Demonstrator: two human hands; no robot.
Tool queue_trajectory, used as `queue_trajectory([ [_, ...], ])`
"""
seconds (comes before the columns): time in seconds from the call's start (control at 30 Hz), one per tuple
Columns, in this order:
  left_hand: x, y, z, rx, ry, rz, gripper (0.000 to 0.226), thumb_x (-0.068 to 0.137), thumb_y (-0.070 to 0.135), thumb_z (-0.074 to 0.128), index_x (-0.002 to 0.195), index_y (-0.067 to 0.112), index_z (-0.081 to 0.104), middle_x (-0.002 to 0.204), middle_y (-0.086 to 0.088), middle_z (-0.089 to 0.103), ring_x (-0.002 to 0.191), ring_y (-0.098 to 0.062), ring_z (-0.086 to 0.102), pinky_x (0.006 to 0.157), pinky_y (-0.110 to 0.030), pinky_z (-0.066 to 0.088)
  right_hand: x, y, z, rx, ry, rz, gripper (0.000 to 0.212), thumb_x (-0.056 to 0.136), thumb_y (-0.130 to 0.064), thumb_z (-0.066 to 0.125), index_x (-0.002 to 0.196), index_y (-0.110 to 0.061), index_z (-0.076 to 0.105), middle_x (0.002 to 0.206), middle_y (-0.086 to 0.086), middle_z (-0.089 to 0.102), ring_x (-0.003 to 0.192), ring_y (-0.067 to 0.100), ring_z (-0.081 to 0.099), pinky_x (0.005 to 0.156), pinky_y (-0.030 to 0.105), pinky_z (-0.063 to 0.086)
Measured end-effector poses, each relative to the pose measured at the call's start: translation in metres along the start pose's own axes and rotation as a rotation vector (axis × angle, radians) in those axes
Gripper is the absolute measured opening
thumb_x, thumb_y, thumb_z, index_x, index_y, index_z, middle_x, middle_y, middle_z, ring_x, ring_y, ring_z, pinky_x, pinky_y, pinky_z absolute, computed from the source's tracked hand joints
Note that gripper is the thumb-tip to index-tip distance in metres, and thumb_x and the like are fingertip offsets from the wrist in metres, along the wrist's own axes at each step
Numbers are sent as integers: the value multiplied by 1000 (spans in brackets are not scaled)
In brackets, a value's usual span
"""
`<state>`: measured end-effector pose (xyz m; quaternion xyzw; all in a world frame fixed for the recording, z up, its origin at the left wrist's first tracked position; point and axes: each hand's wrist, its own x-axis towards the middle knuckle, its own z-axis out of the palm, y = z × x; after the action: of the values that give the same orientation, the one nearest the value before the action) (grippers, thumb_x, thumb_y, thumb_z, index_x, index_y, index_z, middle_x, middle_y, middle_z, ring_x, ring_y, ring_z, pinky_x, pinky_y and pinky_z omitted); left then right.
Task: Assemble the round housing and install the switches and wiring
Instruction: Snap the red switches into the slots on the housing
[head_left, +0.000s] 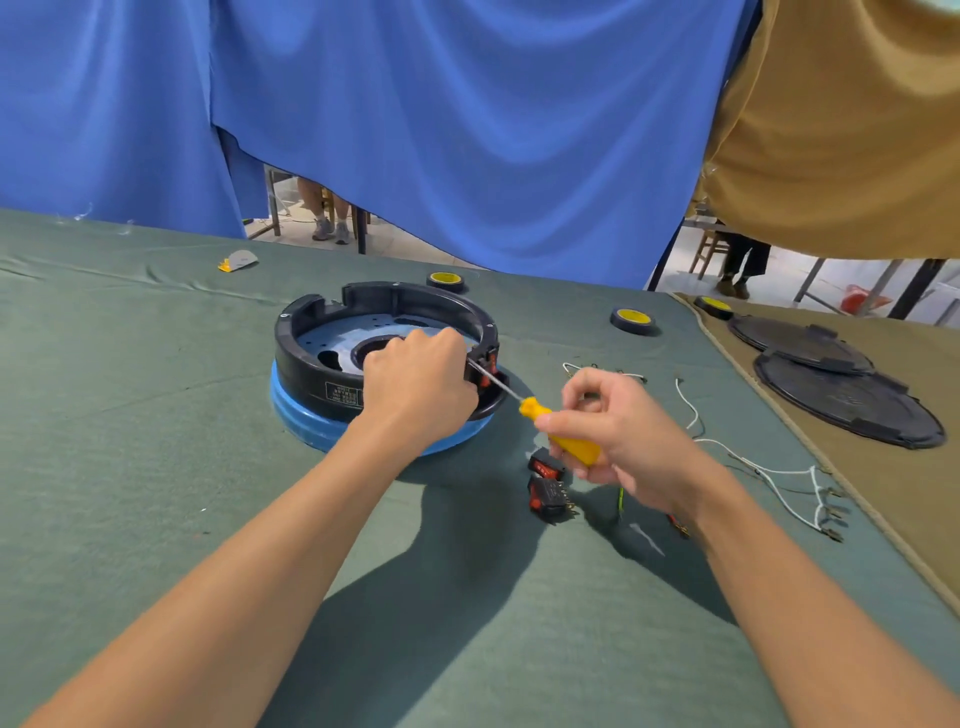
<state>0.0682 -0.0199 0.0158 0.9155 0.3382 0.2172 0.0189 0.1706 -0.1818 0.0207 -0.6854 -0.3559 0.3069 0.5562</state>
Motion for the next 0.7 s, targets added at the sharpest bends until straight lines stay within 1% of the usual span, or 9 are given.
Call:
queue_trajectory([
  [0.1,7,-7,-12,-12,-147,79,24,85,35,65,99,17,60,87,-6,57,79,-32,50,63,-36,36,-1,3,18,-86,-57,51,4,95,-9,53,97,-6,50,55,7,52,35,13,32,37,15,21],
  [0.2,17,-24,-29,-53,-326,188,33,74,47,71,102,30,64,97,2,67,93,-28,59,69,-37,44,-2,6,28,-218,-53,26,20,99,-17,44,98,2,51,48,-4,43,35,9,26,36,17,19],
  [0.3,17,-34,-33,-298,-416,204,35,71,39,68,106,42,65,94,8,73,99,-25,62,87,-43,51,-5,7,37,-290,-41,15,21,97,-16,41,89,1,50,40,-13,31,36,10,23,38,20,20],
  [0.37,16,-32,-30,-360,-415,207,27,74,28,67,99,38,68,81,0,71,82,-27,57,79,-37,52,-6,6,45,-371,9,0,25,96,-18,42,90,6,47,41,-13,32,36,11,27,40,23,25],
  [0.47,13,-23,-28,-355,-394,165,18,76,20,67,92,26,72,60,2,58,60,-14,41,56,-30,39,-8,6,53,-442,63,-32,25,95,-18,40,87,4,47,57,-1,40,53,20,36,54,32,31],
  [0.53,10,-16,-28,-356,-383,136,21,77,19,68,98,18,71,65,1,59,65,-19,48,51,-27,32,-10,5,55,-482,83,-33,23,94,-18,39,84,2,46,64,4,43,64,24,37,60,36,31],
  [0.6,9,-13,-26,-392,-366,100,32,79,18,69,110,13,69,88,-10,66,88,-33,56,51,-21,31,-12,4,53,-501,95,-18,22,93,-18,39,87,1,48,69,6,47,67,25,40,61,36,33],
  [0.63,8,-12,-25,-404,-362,84,33,79,18,70,112,12,68,93,-10,66,92,-35,57,50,-20,31,-13,3,52,-514,103,-9,21,93,-18,40,87,0,50,72,6,49,67,25,42,60,34,34],
  [0.7,6,-11,-24,-419,-356,64,21,78,17,69,98,11,69,74,-6,62,79,-32,52,49,-23,31,-15,0,49,-557,132,5,20,92,-21,40,87,-7,52,76,6,52,67,27,46,58,31,36],
])
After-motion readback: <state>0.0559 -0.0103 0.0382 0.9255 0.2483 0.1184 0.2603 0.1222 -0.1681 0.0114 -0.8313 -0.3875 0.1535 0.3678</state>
